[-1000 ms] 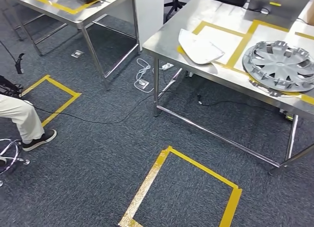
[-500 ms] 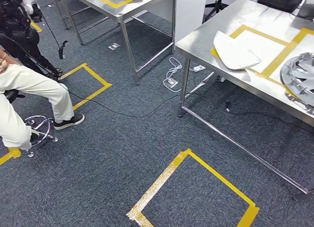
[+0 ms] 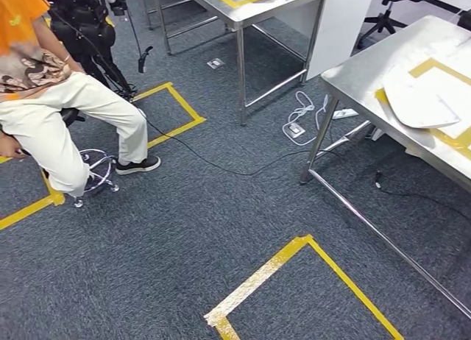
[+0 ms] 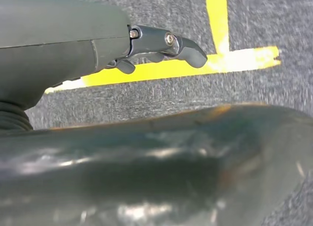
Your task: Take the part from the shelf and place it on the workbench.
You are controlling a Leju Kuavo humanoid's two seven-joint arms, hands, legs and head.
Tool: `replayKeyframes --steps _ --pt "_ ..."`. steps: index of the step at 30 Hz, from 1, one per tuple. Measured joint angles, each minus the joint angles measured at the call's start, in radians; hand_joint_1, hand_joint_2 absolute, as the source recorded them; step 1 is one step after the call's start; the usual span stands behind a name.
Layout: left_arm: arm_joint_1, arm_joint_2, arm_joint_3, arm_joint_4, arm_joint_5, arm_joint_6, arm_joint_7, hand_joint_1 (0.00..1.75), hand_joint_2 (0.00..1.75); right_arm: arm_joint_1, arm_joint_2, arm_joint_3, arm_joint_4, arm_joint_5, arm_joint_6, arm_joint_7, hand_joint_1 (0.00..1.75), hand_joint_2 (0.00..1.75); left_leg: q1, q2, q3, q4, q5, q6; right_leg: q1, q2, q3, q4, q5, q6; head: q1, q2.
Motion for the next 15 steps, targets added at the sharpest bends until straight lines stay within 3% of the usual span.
replayKeyframes --steps 2,4,6,8,10,12,13,14,15 --pt "-0.001 -0.001 0.000 0.001 0.000 0.000 0.000 0.00 0.00 0.000 0.000 0.000 0.001 0.000 0.000 0.000 0.00 0.00 -0.001 -0.025 -0.001 0.004 -0.002 -0.003 -0.002 0.045 0.055 -0.139 0.067 -0.009 0.000 0.000" --pt "-0.002 -0.001 0.000 0.001 0.000 0.000 0.000 0.00 0.00 -0.001 -0.001 0.000 0.001 0.000 0.000 0.000 0.00 0.00 0.001 -0.045 -0.009 0.008 0.000 -0.013 -0.001 0.076 0.081 -0.195 0.079 -0.014 -0.001 0.000" --pt "-0.001 -0.001 0.000 0.002 0.000 0.000 0.000 0.00 0.00 -0.002 0.000 0.000 0.002 0.000 0.000 0.000 0.00 0.00 0.006 -0.061 -0.017 0.010 0.003 -0.025 0.001 0.060 0.088 -0.201 0.080 -0.020 -0.001 0.000" --pt "0.001 -0.001 0.000 0.002 0.000 0.000 0.000 0.00 0.00 -0.001 0.000 0.000 0.002 0.000 0.000 0.000 0.00 0.00 0.005 -0.028 -0.031 0.040 -0.017 -0.037 -0.001 0.034 0.094 -0.207 0.084 -0.029 -0.003 0.000" --pt "-0.002 0.000 0.000 0.002 0.000 0.000 0.000 0.00 0.00 0.001 0.000 0.000 0.002 0.000 0.000 0.000 0.00 0.00 0.005 0.026 -0.080 0.146 -0.073 -0.047 -0.001 0.004 0.099 -0.211 0.082 -0.036 -0.006 0.000" --pt "-0.004 0.000 0.000 0.002 -0.002 -0.011 0.007 0.00 0.00 0.003 0.000 0.002 0.002 0.008 0.004 -0.002 0.00 0.00 0.011 0.044 -0.142 0.274 -0.121 -0.056 0.001 -0.028 0.102 -0.210 0.078 -0.039 -0.008 0.000" --pt "-0.003 0.000 -0.001 0.004 -0.005 -0.029 0.019 0.00 0.00 0.003 -0.001 0.007 0.002 0.024 0.014 -0.005 0.00 0.00 0.014 0.046 -0.154 0.299 -0.121 -0.059 0.001 -0.043 0.103 -0.210 0.077 -0.039 -0.008 0.000" --pt "-0.002 0.002 -0.002 0.005 -0.009 -0.052 0.033 0.00 0.00 0.002 -0.002 0.015 0.002 0.045 0.028 -0.009 0.00 0.00 0.017 0.049 -0.147 0.285 -0.102 -0.060 0.001 -0.056 0.105 -0.210 0.075 -0.038 -0.008 0.000" --pt "-0.001 0.004 -0.004 0.007 -0.015 -0.076 0.049 0.00 0.00 -0.001 -0.003 0.026 0.002 0.067 0.043 -0.013 0.00 0.00 0.019 0.056 -0.120 0.231 -0.068 -0.061 0.001 -0.067 0.109 -0.210 0.072 -0.036 -0.008 0.000"
